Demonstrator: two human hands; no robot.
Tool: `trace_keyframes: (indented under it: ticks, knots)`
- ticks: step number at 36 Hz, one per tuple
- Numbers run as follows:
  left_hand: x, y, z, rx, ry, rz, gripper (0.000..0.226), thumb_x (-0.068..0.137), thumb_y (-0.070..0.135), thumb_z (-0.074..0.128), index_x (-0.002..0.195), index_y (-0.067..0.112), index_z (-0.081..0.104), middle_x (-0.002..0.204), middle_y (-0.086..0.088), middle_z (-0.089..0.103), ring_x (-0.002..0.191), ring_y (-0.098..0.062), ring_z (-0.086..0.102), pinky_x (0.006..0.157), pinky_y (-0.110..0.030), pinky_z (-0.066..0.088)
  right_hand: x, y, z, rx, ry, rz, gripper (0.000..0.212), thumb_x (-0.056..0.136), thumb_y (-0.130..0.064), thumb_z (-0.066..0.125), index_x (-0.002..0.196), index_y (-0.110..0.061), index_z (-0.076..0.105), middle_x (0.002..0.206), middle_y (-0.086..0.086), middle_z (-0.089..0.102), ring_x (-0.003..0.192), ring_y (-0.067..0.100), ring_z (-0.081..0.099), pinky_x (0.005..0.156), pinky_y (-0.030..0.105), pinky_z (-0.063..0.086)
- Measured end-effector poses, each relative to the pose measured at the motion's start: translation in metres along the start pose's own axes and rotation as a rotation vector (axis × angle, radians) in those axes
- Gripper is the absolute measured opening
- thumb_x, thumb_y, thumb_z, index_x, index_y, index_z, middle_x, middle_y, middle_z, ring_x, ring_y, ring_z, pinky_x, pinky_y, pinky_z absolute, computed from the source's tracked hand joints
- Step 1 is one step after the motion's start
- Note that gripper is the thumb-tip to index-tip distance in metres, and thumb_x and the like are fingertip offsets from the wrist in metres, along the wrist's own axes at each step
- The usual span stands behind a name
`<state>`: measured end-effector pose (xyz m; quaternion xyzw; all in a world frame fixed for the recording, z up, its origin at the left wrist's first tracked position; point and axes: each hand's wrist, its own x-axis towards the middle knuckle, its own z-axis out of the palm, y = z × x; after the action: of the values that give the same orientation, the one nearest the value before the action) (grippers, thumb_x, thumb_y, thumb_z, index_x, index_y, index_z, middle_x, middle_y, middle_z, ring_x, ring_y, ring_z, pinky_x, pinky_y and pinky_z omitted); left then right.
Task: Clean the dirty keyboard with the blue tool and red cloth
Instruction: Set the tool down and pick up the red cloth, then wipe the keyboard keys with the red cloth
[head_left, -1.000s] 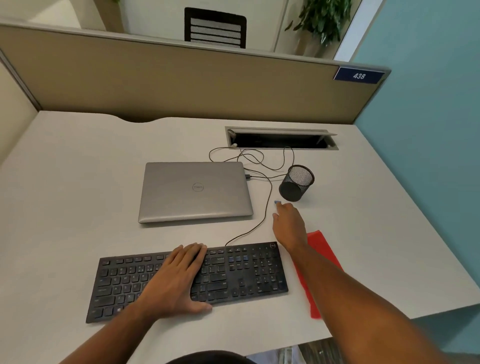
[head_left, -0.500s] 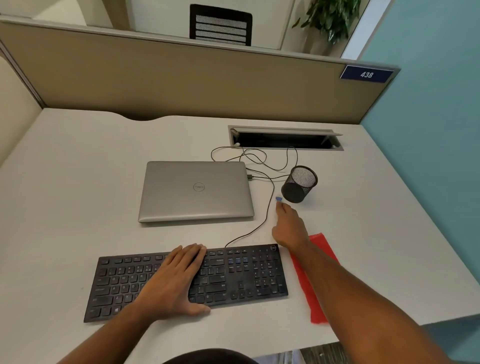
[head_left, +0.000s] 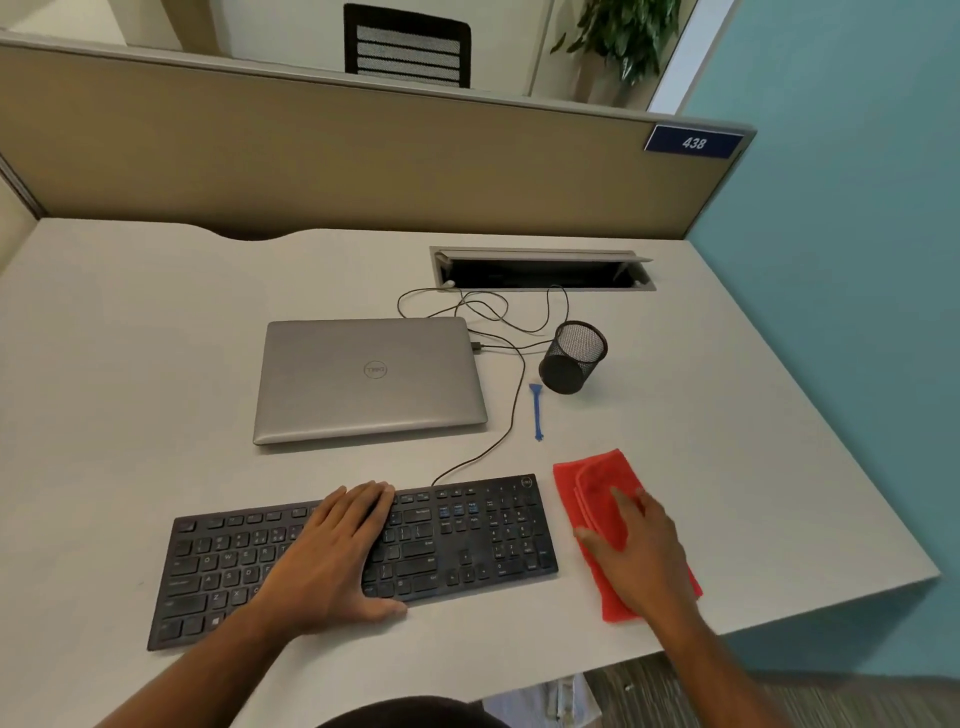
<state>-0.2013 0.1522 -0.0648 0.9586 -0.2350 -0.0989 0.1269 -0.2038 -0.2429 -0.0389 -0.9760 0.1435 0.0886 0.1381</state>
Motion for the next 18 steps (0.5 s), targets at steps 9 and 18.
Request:
trace_keyframes:
  ticks: [9, 18]
  knots:
    - [0.000, -0.001, 0.000, 0.024, 0.004, 0.008, 0.137, 0.067, 0.104, 0.042, 0.164, 0.011, 0.020, 0.166, -0.008, 0.032, 0.152, -0.024, 0.028, 0.126, -0.036, -0.002, -0.010, 0.006, 0.019, 0.015, 0.247, 0.052, 0.036, 0.094, -0.018, 0.061, 0.129, -0.013, 0.058, 0.125, 0.009, 0.061, 0.109, 0.028, 0.060, 0.092, 0.043, 0.055]
    - [-0.008, -0.010, 0.000, 0.060, 0.006, 0.033, 0.146, 0.063, 0.107, 0.042, 0.163, 0.004, 0.019, 0.167, -0.014, 0.027, 0.155, -0.031, 0.025, 0.122, -0.051, 0.012, -0.025, -0.081, 0.006, 0.301, 0.277, -0.143, 0.022, 0.094, -0.015, 0.055, 0.113, -0.024, 0.057, 0.107, -0.009, 0.055, 0.093, 0.010, 0.056, 0.075, 0.024, 0.046]
